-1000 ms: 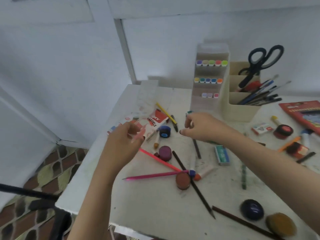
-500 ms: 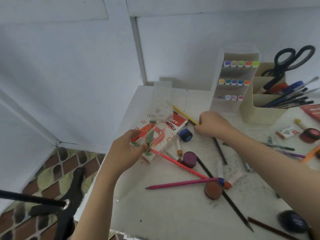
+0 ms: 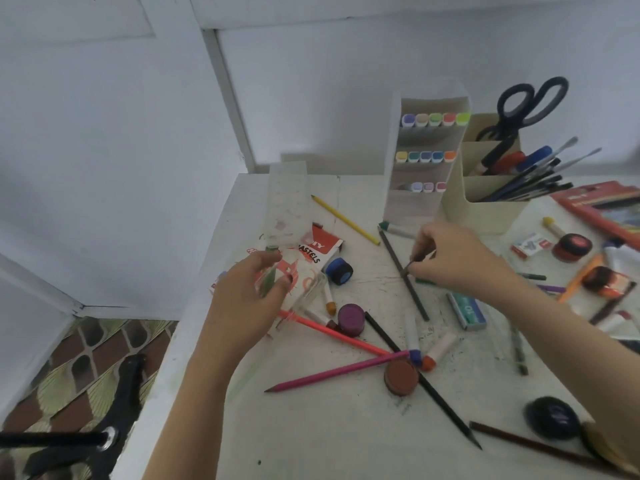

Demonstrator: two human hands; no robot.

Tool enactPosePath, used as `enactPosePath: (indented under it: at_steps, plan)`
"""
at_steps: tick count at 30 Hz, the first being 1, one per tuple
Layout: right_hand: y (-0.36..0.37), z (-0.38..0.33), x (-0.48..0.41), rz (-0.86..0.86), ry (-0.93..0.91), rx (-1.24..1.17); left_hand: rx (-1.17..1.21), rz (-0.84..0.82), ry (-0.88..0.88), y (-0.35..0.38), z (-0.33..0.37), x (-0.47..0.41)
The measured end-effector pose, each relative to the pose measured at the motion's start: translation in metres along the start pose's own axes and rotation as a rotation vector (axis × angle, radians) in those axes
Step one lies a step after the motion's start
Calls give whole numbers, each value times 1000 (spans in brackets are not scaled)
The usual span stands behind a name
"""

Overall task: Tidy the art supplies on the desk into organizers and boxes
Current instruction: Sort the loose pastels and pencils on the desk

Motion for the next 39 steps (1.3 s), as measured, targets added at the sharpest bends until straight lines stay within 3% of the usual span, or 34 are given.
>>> enactPosePath:
  at_steps: [3, 14, 22, 30, 39]
  plan:
    - [-14, 15, 18, 35, 21, -70, -52, 48, 58, 9, 18, 0]
    - [-82, 83, 98, 103, 123, -253, 23, -63, 134, 78, 80, 11]
    - [-99, 144, 151, 0, 261, -114, 13, -134, 219, 133, 133, 27]
    - [-80, 170, 190, -248, 277, 42, 34, -152, 231, 163, 156, 41]
    - [-75, 176, 204, -259, 215, 51, 73, -128, 183, 167, 161, 47]
Point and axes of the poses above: each hand's wrist, its own x-axis away from the middle knuckle, its own y-axis out of the palm, z = x × y, the point moved 6 cm from there along -x, towards the middle knuckle, and after that the axes turned 3 degrees about -y, right-handed, at the moved point
